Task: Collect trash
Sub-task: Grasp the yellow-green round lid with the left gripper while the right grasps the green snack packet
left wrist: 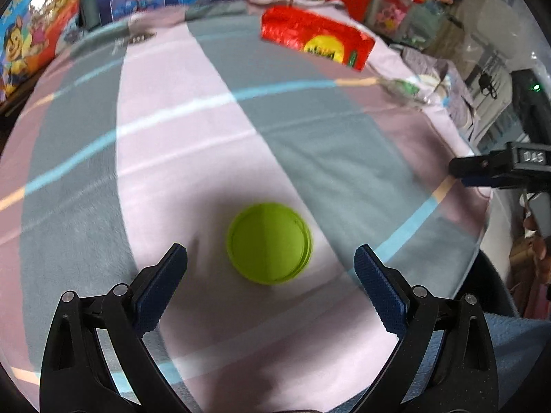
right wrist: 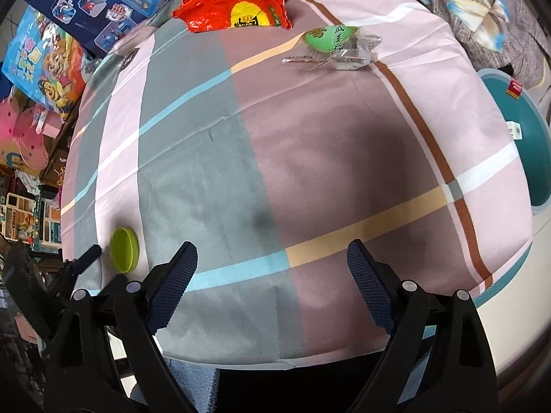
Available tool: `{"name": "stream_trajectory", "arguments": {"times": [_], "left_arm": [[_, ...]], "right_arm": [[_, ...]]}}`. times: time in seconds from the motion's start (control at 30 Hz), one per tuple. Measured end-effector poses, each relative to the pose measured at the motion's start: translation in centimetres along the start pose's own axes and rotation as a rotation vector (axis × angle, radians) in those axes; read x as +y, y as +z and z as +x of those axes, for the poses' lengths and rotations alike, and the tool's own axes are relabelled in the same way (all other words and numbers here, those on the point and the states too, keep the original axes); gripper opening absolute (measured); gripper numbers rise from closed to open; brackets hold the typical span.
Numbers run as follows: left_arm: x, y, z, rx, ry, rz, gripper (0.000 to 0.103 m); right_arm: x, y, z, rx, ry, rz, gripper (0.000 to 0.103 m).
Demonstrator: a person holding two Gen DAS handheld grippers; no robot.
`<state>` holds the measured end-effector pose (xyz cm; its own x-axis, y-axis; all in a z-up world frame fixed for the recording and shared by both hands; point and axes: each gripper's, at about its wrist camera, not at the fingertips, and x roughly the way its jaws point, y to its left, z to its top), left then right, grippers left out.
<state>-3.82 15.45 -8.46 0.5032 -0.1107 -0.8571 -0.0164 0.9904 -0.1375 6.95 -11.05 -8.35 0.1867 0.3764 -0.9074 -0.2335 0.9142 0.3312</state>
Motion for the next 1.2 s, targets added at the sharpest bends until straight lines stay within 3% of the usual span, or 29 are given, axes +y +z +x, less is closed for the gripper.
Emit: {"name": "stream_trajectory", "arguments": {"times": [0.07, 0.3, 0.5, 0.7, 1.03, 1.2], "left_arm": [[-0.4, -0.2, 0.6, 0.007, 0.002, 0.011, 0.092], [-0.9, -0.3, 1.1, -0.027, 0.068, 0.058, 0.057], [-1.3, 0.8, 1.4, -0.036, 0.026, 0.047, 0.057], [-3.2, 4.1, 2.3, -0.041, -0.054, 0.054, 0.057], [-5.9, 10.1, 4.7, -0.025, -0.152, 0.081, 0.057], [-6.7, 12.5, 5.9, -0.01, -0.179, 0.078, 0.057]], "right_arm": [[0.2, -0.1, 0.1, 0.003, -0.004, -0.002, 0.085], [0.6, 0.0, 0.2, 0.005, -0.01, -0.023, 0.085], [0.6, 0.6, 0.1, 0.004, -0.046, -0.06, 0.085], [-0.5, 2.6, -0.4, -0.014, -0.091, -0.079, 0.085], [-3.1, 9.5, -1.7, -0.088, -0.23, -0.176, 0.085], [-2.8, 12.5, -0.6, -0.044, -0.215, -0.222, 0.085]]}}
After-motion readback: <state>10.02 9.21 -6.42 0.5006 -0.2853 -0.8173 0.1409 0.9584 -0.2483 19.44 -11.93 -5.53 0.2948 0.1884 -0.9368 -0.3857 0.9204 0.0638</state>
